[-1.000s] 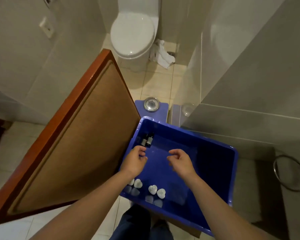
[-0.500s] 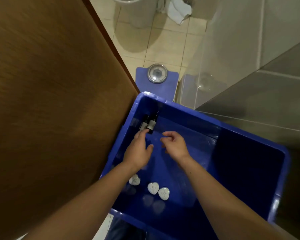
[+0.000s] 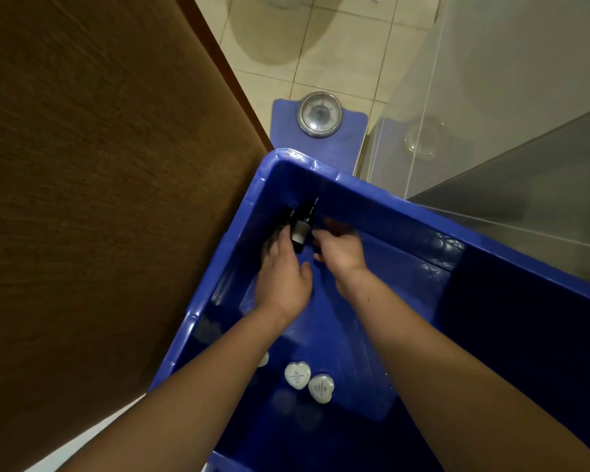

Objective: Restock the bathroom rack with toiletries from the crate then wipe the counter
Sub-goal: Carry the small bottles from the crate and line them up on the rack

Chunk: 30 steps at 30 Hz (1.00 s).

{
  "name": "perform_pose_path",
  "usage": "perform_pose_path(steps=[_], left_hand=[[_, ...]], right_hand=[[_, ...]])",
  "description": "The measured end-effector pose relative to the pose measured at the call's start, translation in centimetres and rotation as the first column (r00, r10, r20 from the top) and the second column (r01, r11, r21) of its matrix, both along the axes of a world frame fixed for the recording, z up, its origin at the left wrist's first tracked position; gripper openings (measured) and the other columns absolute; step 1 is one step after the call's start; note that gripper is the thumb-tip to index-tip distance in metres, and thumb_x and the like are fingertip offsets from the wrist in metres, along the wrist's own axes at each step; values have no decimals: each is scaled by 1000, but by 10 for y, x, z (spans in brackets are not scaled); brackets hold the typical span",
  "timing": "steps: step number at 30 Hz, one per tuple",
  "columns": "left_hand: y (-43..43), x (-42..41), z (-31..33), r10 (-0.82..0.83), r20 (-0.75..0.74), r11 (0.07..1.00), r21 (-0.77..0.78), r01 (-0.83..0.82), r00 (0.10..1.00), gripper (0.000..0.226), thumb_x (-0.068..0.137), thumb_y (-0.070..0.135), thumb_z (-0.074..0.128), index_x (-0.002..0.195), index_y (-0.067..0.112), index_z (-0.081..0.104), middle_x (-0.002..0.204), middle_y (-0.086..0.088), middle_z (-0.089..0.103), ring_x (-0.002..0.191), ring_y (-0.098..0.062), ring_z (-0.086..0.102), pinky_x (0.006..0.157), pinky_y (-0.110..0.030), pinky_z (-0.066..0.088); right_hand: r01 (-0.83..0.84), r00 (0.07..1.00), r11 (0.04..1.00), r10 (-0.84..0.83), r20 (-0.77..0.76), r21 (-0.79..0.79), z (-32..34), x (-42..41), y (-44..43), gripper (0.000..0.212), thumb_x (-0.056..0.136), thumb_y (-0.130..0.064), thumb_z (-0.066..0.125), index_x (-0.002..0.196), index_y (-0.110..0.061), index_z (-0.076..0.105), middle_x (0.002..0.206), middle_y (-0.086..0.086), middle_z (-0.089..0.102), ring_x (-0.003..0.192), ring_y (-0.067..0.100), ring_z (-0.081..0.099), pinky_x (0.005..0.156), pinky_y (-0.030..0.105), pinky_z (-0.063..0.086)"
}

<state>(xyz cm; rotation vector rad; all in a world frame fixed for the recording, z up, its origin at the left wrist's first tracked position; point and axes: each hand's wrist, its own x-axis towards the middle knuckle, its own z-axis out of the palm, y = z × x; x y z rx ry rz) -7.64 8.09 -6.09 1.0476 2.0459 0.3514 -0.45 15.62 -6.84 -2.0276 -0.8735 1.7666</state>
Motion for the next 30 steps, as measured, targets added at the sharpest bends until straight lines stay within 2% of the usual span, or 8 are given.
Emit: perform_pose_path(steps=[4, 8, 11, 14, 18, 23, 26, 30], left_hand=[[4, 1, 0, 23, -15, 1000, -5, -23, 1000, 73, 91, 14, 56, 152, 16, 16, 157, -6, 19, 141, -26, 24, 108, -39, 36], [7, 5, -2, 70, 12, 997, -30, -70, 997, 73, 89, 12, 56, 151, 16, 17, 157, -8, 14, 136, -30, 34, 106, -43, 38], [10, 7, -5, 71, -29, 997, -25, -72, 997, 73, 90, 12, 54, 152, 14, 15, 157, -10, 17, 140, -30, 24, 110, -40, 32], [14, 6, -7, 77, -33, 997, -17, -77, 997, 74, 91, 11, 54, 153, 13, 13, 155, -11, 22, 140, -31, 21, 112, -41, 29], [15, 2, -10, 125, -6, 992, -24, -125, 992, 72, 90, 10, 55, 152, 15, 19, 152, -12, 25, 138, -32, 24, 108, -40, 31], [7, -1, -17, 192, 146, 981, -43, -188, 971, 65, 89, 5, 55, 149, 15, 30, 142, -14, 38, 127, -30, 45, 102, -28, 36], [-1, 3, -21, 277, 249, 961, -85, -264, 928, 60, 90, 5, 50, 147, 15, 33, 138, -12, 44, 121, -27, 52, 105, -41, 42], [-7, 4, -26, 357, 319, 934, -103, -342, 878, 54, 91, 3, 47, 143, 14, 40, 133, -9, 51, 109, -15, 56, 97, -29, 46]], right_hand=[[-23, 999, 1000, 23, -30, -2, -3, -3, 2, 16, 86, 2, 57, 89, -13, 61, 98, 13, 65, 90, 20, 58, 82, 38, 48], [-26, 999, 1000, 25, -42, -9, -7, -5, 6, 30, 85, 6, 56, 68, -19, 55, 89, 10, 63, 85, 19, 56, 74, 34, 43], [-63, 998, 998, 63, -31, -7, -9, -5, 7, 32, 84, 6, 55, 65, -20, 56, 86, 10, 64, 82, 19, 56, 73, 34, 44], [-66, 998, 998, 66, -18, -5, -11, -5, 8, 28, 81, 6, 57, 68, -19, 60, 87, 10, 67, 81, 19, 59, 73, 35, 46], [-107, 994, 994, 107, 15, -15, -15, -2, 5, 9, 78, -2, 64, 81, -9, 69, 92, 15, 73, 85, 25, 67, 80, 44, 55], [-156, 986, 986, 159, 52, -57, -18, 6, -3, 19, 78, -13, 73, 94, -4, 73, 93, 16, 74, 88, 29, 71, 82, 51, 56], [-154, 987, 986, 157, 34, -69, -18, 9, -7, 28, 79, -15, 73, 104, -2, 71, 99, 18, 73, 91, 31, 70, 84, 51, 56], [-171, 985, 982, 171, -4, -79, -16, 19, -13, 19, 83, -12, 69, 102, -8, 70, 102, 16, 72, 94, 30, 69, 89, 50, 54]])
